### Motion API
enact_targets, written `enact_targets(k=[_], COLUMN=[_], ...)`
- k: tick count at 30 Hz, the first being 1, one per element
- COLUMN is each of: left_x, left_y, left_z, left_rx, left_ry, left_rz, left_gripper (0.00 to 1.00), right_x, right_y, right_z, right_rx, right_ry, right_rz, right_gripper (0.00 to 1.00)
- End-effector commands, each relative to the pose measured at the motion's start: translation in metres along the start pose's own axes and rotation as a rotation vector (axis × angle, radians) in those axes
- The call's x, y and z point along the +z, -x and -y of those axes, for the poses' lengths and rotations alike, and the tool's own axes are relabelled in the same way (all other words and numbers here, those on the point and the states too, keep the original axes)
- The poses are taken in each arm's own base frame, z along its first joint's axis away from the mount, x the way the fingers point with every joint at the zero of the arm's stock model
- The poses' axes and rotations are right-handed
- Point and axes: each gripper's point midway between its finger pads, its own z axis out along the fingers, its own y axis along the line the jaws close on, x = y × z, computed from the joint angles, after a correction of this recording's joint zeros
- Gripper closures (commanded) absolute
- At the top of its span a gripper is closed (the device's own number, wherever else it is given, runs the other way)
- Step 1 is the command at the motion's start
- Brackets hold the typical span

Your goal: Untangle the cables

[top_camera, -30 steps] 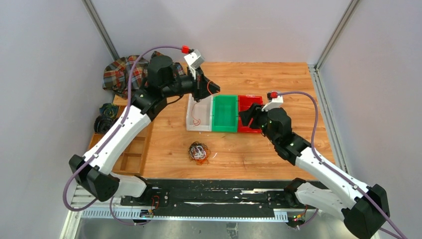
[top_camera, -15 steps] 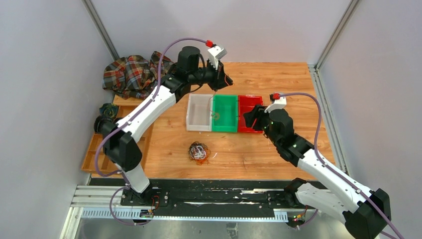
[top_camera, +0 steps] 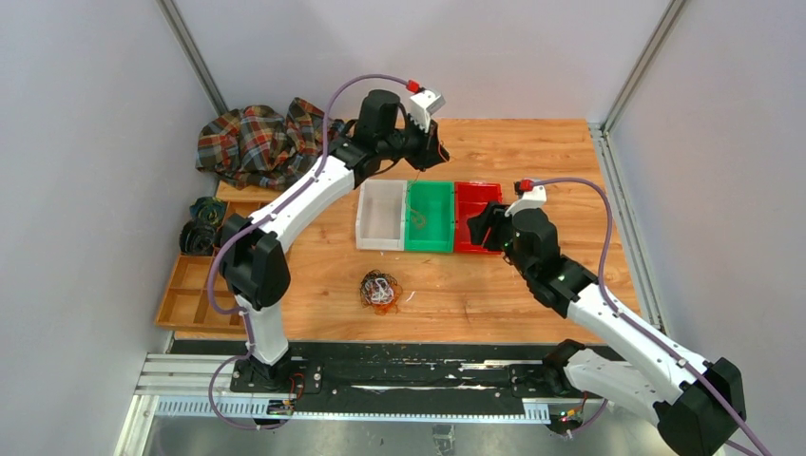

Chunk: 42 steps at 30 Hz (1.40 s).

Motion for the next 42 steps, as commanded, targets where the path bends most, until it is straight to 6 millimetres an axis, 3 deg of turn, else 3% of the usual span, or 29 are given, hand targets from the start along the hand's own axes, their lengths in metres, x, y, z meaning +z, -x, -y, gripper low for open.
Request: enact_targets(k=[1, 5, 8, 15, 21, 29, 31, 36, 39, 42], left_x=[0.003, -0.003, -0.01, -0.014, -0.011, -0.009, -0.012, -0.031, -0.038, -0.042], left_y=[-0.021, -0.076, -0.096, -0.105, -0.11, -0.093, -0.097, -0.133, -0.15, -0.157], left_z=[-0.026, -0.048, -0.052, -0.046, -0.047, -0.068, -0.06, -0.003, 0.01, 0.01], left_rx=[0.053, 0.145, 0.143, 0.182, 0.21, 0.303, 0.313, 0.305, 0.311, 0.303], left_ry=[0.161, 0.28, 0.295, 0.294, 0.308, 0.383, 0.334, 0.006, -0.046, -0.023], left_rz=[-0.059, -0.32, -0.4, -0.416, -0.438, -0.45, -0.476, -0.591, -0.62, -0.656], left_gripper=[0.99, 0.99, 0.99, 0.9, 0.74, 0.7, 0.64, 0.38, 0.38, 0.38], right_x=[0.002, 0.001, 0.0, 0.001, -0.001, -0.006, -0.007, -0.009, -0.01, -0.011], right_y=[0.0, 0.005, 0.008, 0.01, 0.014, 0.012, 0.01, 0.005, 0.001, -0.007], right_z=[0.011, 0.01, 0.009, 0.009, 0.008, 0.011, 0.012, 0.013, 0.01, 0.01], right_rx=[-0.012, -0.012, -0.015, -0.002, 0.001, -0.003, -0.005, -0.008, -0.002, -0.001], right_ry=[-0.035, -0.031, -0.028, -0.024, -0.02, -0.033, -0.036, -0.035, -0.022, -0.015], right_rz=[0.0, 0.009, 0.011, 0.009, 0.009, -0.006, -0.017, -0.044, -0.062, -0.095], right_gripper=[0.45, 0.45, 0.45, 0.43, 0.42, 0.42, 0.42, 0.41, 0.41, 0.41])
